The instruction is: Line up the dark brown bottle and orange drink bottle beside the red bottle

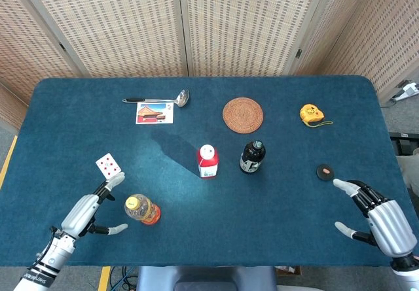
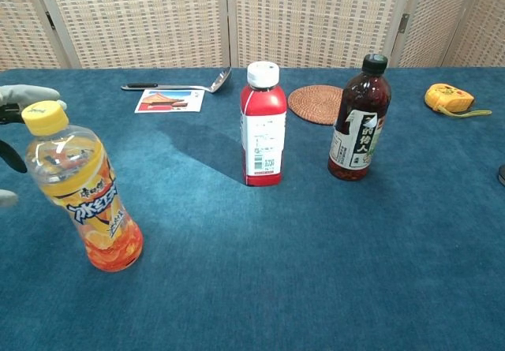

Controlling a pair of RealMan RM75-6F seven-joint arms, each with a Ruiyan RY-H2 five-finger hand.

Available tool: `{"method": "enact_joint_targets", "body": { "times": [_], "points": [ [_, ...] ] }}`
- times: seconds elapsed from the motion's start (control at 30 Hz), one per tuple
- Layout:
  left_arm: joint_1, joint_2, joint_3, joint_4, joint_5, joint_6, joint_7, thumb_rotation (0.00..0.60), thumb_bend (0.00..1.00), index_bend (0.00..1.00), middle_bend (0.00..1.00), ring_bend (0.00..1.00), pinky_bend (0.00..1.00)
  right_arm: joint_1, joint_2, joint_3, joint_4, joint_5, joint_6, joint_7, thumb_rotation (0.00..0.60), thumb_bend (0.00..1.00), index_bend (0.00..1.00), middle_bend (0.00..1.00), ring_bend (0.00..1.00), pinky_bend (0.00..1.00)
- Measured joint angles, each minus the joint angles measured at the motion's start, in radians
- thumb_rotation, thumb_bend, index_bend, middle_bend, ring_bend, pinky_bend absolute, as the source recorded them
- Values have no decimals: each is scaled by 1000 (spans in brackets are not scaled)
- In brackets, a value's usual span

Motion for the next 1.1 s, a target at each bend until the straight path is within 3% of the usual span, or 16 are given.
{"method": "enact_joint_targets", "body": {
  "times": [0.63,0.97,1.1],
  "points": [
    [-77,-65,-19,-22,-69,-93,1,600,48,55,37,48,293,-6,8,12,5,-3,-1,24,600,0,191,281,201,490],
    [-102,-120,-31,22,-73,-96,-36,600,48,125,83,75,293,-7,10,16,5,0,-8,29,600,0,191,281,201,490],
    [-107,-132,-34,31,-79,-95,-43,600,48,216,145,109,293,-7,10,18,5,0,-10,31,600,0,191,281,201,490]
  ]
}}
